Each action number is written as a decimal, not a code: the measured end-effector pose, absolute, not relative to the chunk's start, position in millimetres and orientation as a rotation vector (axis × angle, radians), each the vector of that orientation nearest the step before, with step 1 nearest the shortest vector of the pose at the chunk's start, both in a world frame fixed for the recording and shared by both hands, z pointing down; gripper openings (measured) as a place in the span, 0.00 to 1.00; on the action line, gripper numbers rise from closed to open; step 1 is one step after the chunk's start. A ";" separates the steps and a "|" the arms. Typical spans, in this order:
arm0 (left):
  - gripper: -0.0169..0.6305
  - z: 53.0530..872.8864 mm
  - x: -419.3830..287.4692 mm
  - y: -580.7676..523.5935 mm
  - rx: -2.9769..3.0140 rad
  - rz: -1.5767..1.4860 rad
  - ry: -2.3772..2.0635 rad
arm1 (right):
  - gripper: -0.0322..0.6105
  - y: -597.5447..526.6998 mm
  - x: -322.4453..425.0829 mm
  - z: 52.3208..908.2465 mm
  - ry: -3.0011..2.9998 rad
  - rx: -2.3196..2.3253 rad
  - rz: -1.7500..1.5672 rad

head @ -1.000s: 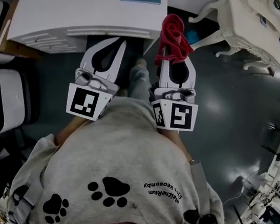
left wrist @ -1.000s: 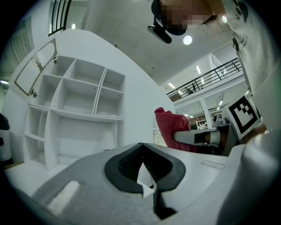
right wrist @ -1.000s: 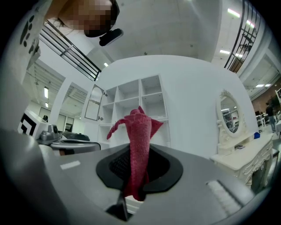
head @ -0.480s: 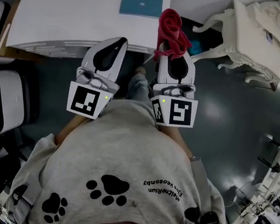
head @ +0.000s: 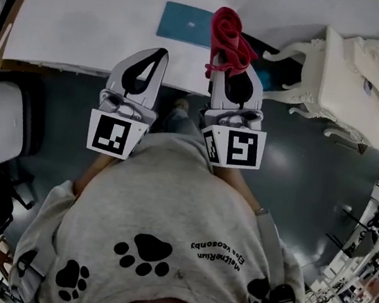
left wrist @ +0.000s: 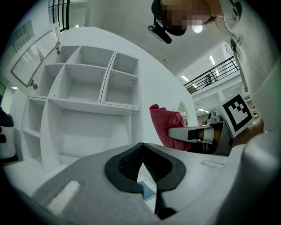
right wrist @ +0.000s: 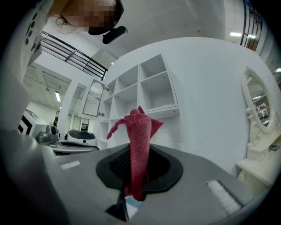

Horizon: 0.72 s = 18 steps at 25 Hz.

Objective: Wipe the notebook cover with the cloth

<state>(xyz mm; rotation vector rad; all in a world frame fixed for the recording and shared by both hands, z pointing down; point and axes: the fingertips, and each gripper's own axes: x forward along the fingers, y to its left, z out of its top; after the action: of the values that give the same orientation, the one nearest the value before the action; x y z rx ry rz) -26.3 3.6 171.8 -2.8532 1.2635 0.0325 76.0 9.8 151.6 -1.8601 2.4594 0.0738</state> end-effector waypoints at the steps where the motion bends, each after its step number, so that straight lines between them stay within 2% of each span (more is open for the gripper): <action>1: 0.02 172.2 -25.7 -2.8 -2.847 0.030 1.282 | 0.13 2.3 77.1 152.3 2.471 -1.847 0.070; 18: 0.02 192.4 -10.0 -63.8 -2.795 -0.024 1.449 | 0.13 -73.2 91.3 174.9 2.611 -1.679 0.006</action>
<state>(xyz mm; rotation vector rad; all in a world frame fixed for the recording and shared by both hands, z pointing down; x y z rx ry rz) -10.0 -63.8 192.4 -2.7946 1.4492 -0.0242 91.3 -73.2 174.9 -1.6792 2.6107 0.0055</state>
